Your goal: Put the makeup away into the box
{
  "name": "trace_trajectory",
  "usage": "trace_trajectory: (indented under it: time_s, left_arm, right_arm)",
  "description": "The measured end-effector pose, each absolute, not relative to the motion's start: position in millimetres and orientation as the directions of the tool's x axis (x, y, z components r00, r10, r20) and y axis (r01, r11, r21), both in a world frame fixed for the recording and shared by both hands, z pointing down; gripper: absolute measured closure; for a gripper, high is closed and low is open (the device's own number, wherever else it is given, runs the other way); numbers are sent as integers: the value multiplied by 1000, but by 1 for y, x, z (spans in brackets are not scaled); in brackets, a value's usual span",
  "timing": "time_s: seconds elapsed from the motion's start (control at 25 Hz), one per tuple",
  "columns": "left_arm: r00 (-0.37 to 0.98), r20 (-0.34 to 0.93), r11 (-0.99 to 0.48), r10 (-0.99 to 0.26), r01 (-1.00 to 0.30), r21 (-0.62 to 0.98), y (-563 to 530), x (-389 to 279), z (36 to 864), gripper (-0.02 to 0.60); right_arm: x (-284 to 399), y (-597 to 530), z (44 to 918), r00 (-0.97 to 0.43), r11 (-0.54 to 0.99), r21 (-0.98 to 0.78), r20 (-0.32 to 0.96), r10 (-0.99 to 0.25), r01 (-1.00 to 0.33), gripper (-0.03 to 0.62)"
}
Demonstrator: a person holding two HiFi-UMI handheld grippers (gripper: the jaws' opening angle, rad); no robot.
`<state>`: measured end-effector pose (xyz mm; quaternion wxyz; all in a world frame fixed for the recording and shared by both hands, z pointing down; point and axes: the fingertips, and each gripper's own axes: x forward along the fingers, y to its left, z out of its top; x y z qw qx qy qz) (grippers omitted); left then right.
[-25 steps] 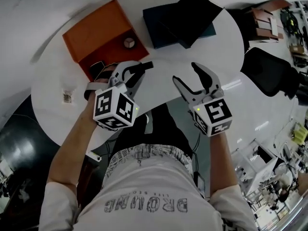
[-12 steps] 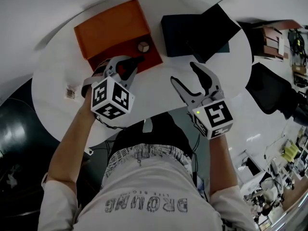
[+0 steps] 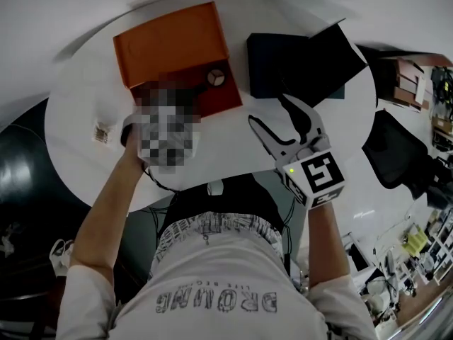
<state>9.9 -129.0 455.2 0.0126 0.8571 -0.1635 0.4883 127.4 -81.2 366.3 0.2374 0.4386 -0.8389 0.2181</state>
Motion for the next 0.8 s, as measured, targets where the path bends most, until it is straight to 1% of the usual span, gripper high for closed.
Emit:
trace_trajectory:
  time_s: [0.44, 0.8]
  left_arm:
    - [384, 894, -943, -232, -314, -110, -134, 5, 480, 472]
    - [347, 913, -949, -216, -295, -112, -134, 4, 489, 472]
  right_arm:
    - [118, -93, 365, -580, 564, -227, 561, -591, -794, 298]
    - [120, -93, 365, -591, 558, -254, 555, -585, -790, 296]
